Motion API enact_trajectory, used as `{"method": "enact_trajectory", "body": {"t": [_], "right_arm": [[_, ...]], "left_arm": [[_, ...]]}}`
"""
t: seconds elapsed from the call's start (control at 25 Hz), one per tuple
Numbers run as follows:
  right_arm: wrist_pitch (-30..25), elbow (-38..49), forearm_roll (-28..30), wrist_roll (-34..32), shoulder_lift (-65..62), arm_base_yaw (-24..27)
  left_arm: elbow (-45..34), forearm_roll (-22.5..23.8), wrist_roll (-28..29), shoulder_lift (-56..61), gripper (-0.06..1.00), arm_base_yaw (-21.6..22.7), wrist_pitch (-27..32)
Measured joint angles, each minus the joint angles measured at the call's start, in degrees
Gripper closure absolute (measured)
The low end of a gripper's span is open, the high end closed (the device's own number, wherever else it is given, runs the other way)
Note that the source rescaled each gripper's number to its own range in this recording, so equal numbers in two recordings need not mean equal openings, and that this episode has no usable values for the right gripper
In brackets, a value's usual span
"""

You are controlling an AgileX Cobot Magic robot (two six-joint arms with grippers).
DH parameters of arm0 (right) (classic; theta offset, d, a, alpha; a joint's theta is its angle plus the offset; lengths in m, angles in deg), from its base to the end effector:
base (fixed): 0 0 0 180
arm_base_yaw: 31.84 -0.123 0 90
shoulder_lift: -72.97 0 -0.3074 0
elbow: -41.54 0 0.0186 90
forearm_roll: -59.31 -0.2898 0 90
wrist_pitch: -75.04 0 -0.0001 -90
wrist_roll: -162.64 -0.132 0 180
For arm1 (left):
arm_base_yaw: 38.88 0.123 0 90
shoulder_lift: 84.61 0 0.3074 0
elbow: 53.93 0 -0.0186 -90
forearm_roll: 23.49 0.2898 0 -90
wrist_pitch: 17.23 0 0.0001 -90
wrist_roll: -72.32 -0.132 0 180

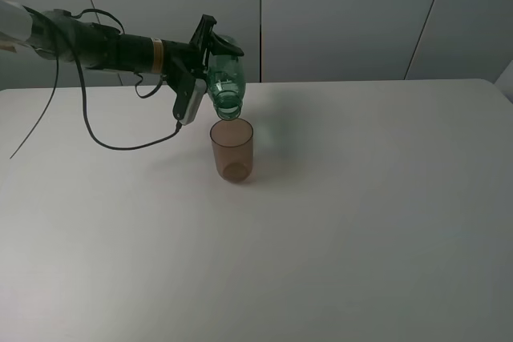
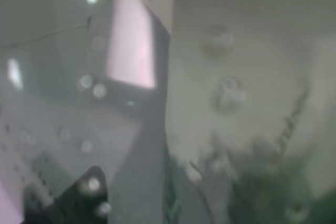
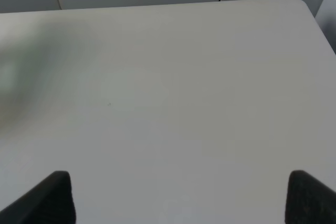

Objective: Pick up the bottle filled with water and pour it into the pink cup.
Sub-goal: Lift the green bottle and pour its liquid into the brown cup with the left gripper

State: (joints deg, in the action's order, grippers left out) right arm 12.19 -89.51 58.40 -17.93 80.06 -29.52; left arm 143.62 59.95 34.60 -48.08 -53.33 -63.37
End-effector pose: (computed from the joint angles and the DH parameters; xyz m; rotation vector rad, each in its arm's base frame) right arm 0.0405 0.0002 0.2744 0.0512 2.0743 0.0004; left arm 0.5314 -0.2345 0.1061 1.9083 0.3264 0.3799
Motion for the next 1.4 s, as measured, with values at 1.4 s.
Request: {"method": "enact_trajectory", "body": {"t": [1.4], "right_arm": [[0.00, 0.00, 0.00, 0.00, 0.00, 0.00]], "left_arm": [[0.13, 0.73, -4.62, 0.10, 0.50, 0.00, 0.36]]}}
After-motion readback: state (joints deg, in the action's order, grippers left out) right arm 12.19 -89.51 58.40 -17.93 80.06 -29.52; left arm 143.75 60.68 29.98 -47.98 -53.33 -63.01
